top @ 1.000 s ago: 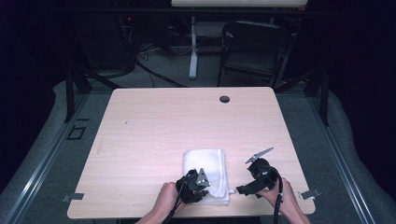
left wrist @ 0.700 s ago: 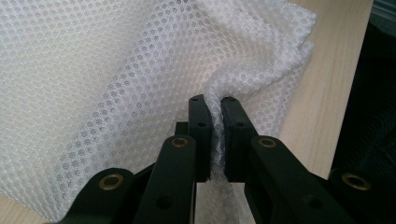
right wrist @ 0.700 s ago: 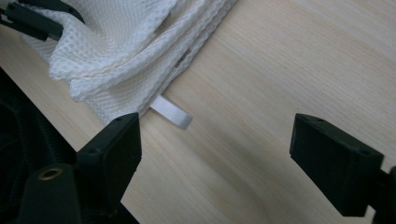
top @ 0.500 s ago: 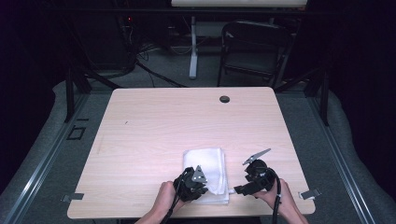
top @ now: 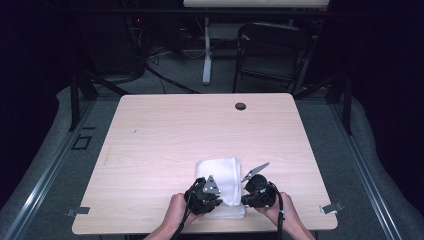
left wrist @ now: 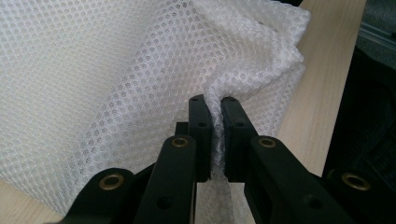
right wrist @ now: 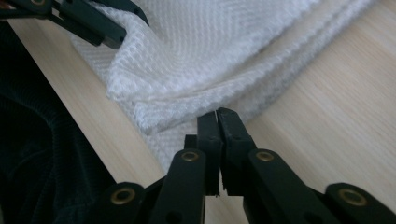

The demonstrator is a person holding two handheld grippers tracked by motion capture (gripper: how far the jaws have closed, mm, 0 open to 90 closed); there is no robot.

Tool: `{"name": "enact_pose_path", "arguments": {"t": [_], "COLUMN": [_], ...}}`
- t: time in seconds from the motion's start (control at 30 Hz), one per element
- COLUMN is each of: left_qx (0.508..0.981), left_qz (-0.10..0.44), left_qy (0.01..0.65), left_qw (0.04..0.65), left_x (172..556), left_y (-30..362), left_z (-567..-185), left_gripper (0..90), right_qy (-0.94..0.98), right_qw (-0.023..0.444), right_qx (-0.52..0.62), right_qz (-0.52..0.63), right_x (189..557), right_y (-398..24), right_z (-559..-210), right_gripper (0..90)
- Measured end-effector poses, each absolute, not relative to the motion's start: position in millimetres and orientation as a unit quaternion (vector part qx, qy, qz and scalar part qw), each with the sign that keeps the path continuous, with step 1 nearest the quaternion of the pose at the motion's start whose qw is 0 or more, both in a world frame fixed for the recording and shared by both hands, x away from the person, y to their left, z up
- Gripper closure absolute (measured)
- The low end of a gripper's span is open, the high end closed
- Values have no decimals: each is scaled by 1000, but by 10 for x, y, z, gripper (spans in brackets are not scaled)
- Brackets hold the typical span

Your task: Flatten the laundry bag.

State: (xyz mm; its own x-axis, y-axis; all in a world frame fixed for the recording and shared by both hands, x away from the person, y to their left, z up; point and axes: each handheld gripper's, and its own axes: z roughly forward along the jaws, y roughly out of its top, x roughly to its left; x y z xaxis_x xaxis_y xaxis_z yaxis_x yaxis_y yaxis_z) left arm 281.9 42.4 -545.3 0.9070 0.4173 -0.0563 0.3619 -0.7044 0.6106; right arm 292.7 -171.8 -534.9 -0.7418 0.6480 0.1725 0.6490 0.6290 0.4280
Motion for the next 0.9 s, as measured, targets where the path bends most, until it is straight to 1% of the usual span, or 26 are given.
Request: {"name": "enact_pose_path", "arguments": {"t": [0.2, 0.3, 0.5, 0.53, 0.57, 0.63, 0.9], "left_qx": [918, 917, 916, 914, 913, 914, 906], "left_qz": [48, 54, 55, 57, 61, 62, 69], "left_qy": [215, 215, 219, 223, 223, 221, 231], "left_qw": [328, 330, 332, 335, 337, 335, 347], "left_x": [2822, 2810, 2822, 2818, 2813, 2805, 2787], "left_y": [450, 456, 489, 492, 502, 516, 591], "left_z": [-5423, -5402, -5377, -5373, -5358, -5332, -5262], "left_gripper": [849, 849, 851, 851, 851, 851, 851], "right_qy": [-898, -899, -890, -883, -891, -891, -892], "right_qw": [0, 9, 21, 29, 16, 10, 7], "right_qx": [-368, -369, -383, -392, -382, -383, -384], "right_qz": [-241, -237, -248, -257, -244, -244, -239], "right_x": [3009, 3037, 3053, 3042, 3044, 3030, 3016], "right_y": [-1609, -1585, -1622, -1610, -1615, -1598, -1582], "right_z": [-5484, -5568, -5592, -5592, -5587, -5585, -5576], "right_gripper": [900, 900, 900, 900, 900, 900, 900]}}
